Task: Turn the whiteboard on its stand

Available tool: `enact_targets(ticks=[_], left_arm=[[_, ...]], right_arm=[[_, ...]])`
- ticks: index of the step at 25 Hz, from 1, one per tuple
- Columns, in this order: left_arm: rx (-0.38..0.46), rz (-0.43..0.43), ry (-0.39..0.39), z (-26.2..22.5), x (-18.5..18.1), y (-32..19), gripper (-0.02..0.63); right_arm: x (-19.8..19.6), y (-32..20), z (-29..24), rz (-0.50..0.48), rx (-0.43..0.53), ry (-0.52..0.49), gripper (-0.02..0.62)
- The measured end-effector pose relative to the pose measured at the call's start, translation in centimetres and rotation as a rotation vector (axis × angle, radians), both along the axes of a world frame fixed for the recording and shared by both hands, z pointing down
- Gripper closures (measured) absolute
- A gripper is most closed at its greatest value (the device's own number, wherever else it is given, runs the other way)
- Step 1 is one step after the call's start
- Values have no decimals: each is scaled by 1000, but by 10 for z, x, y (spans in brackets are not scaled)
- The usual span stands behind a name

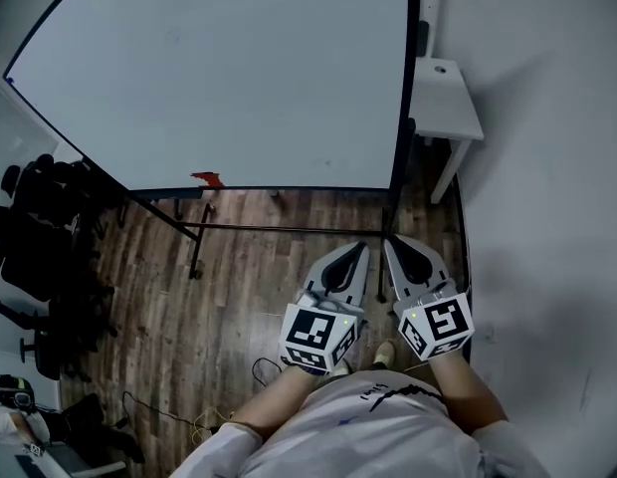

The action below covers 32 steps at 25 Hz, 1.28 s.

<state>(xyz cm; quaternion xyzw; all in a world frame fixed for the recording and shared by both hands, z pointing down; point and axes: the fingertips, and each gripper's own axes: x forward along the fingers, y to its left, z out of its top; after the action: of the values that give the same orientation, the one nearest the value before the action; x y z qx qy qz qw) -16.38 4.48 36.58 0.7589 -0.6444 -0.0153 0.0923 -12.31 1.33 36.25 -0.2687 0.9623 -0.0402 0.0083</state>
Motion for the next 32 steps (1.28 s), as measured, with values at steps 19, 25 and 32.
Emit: enact_targets(ticks=[19, 25, 32], left_arm=[[-49, 3, 75, 72, 5, -75, 594], [-49, 137, 37, 89, -17, -123, 594], [-77, 265, 28, 135, -37, -171, 594]], right_arm=[[31, -117, 135, 210, -134, 63, 525], [7, -169, 192, 324, -163, 114, 525], [-8, -216, 259, 437, -208, 171, 525]])
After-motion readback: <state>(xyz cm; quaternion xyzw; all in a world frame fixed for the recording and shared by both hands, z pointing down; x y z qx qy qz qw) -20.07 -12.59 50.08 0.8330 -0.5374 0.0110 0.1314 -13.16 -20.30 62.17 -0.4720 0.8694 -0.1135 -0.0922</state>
